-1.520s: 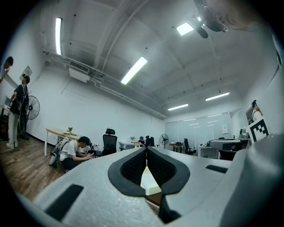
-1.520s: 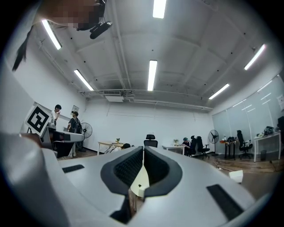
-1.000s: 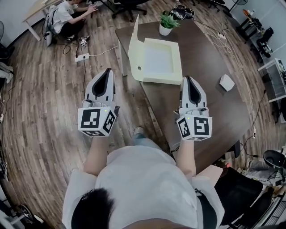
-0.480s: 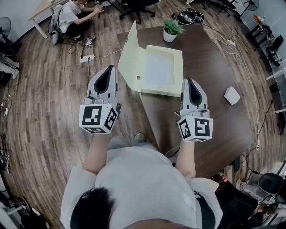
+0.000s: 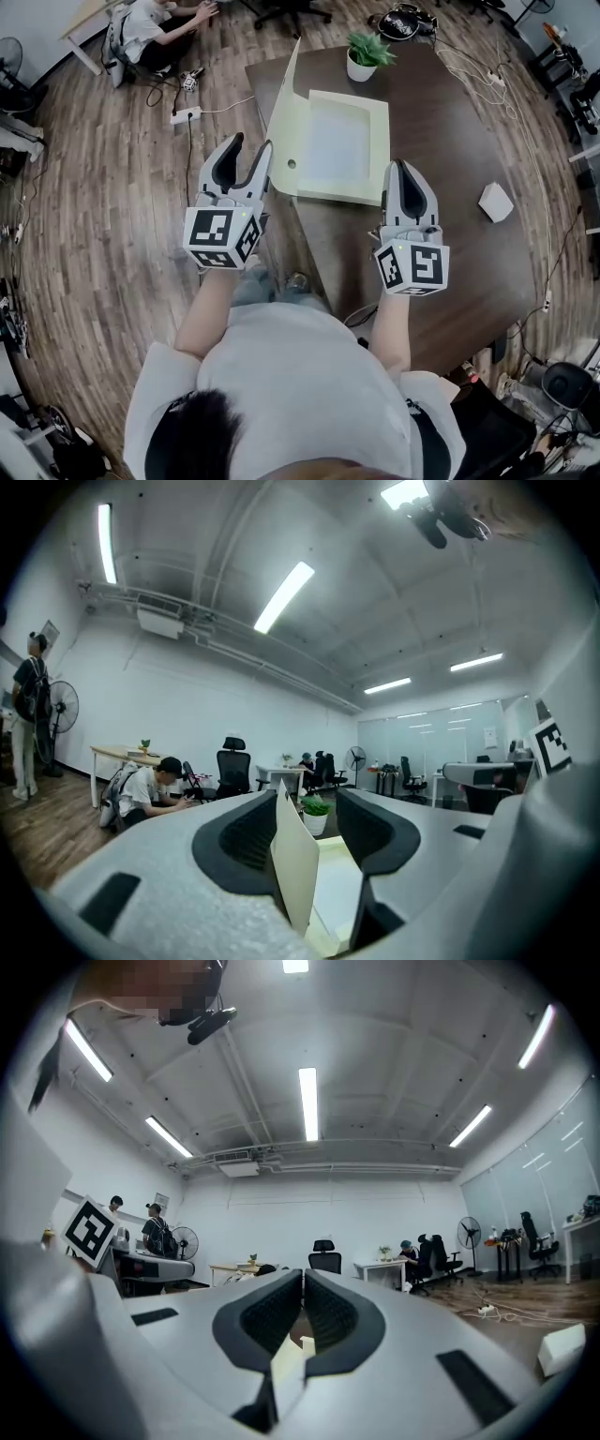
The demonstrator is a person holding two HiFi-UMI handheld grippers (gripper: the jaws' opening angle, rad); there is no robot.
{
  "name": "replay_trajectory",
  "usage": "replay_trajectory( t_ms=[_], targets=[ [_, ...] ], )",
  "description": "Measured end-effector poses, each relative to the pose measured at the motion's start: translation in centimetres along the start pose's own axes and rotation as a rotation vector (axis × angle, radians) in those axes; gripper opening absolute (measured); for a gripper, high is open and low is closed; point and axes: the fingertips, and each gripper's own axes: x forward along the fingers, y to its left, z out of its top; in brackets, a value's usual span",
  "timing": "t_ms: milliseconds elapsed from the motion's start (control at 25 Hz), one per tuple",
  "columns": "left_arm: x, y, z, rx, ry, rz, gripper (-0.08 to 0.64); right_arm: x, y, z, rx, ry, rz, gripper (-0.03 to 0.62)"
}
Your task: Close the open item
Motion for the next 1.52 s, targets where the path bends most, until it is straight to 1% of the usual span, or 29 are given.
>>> replay_trajectory(
  t_ms=[80, 200, 320, 440, 480, 600, 680, 760, 920, 1200, 1360, 1520],
  targets=[
    [1.0, -0.6, -1.5, 0.019, 0.041, -0.024, 0.189, 0.5, -0.2, -0.2, 0.001, 0.002, -0.004, 0.014],
    [2.3, -1.3, -3.9, 0.036, 0.101, -0.041, 0.195, 1.0, -0.7, -0.7, 0.003, 0.009, -0.010, 0.014],
    [3.4, -1.2, -4.8, 0.061, 0.126, -0.016, 0.195, 1.4, -1.5, -1.0, 0.007, 0.019, -0.021, 0.014],
    [4.3, -0.7, -5.0, 0.053, 0.130, 0.007, 0.192, 1.7, -2.4, -1.5, 0.015, 0.027, -0.034, 0.014],
    [4.6, -0.6, -5.1, 0.052, 0.133, 0.012, 0.179, 1.7, -2.8, -1.7, 0.018, 0.029, -0.038, 0.014],
    [5.3, -0.3, -5.4, 0.065, 0.134, 0.028, 0.048, 1.9, -3.7, -2.3, 0.023, 0.039, -0.048, 0.014],
    [5.6, -0.5, -5.2, 0.086, 0.124, 0.032, 0.029, 2.0, -4.4, -2.8, 0.021, 0.048, -0.052, 0.014],
    [6.0, -1.1, -5.1, 0.103, 0.123, 0.018, 0.025, 2.1, -5.1, -3.4, 0.017, 0.058, -0.056, 0.014],
    [6.9, -2.9, -5.4, 0.087, 0.136, -0.041, 0.017, 2.3, -6.2, -5.0, 0.013, 0.085, -0.066, 0.014],
    [9.5, -7.3, -6.7, -0.001, 0.191, -0.198, 0.014, 2.3, -8.1, -6.3, 0.031, 0.101, -0.082, 0.014],
    [11.0, -10.0, -7.9, 0.000, 0.233, -0.268, 0.014, 2.1, -9.3, -6.5, 0.046, 0.102, -0.094, 0.014],
    [12.0, -13.3, -9.8, 0.012, 0.295, -0.354, 0.014, 1.7, -10.2, -6.8, 0.060, 0.104, -0.105, 0.014]
  ],
)
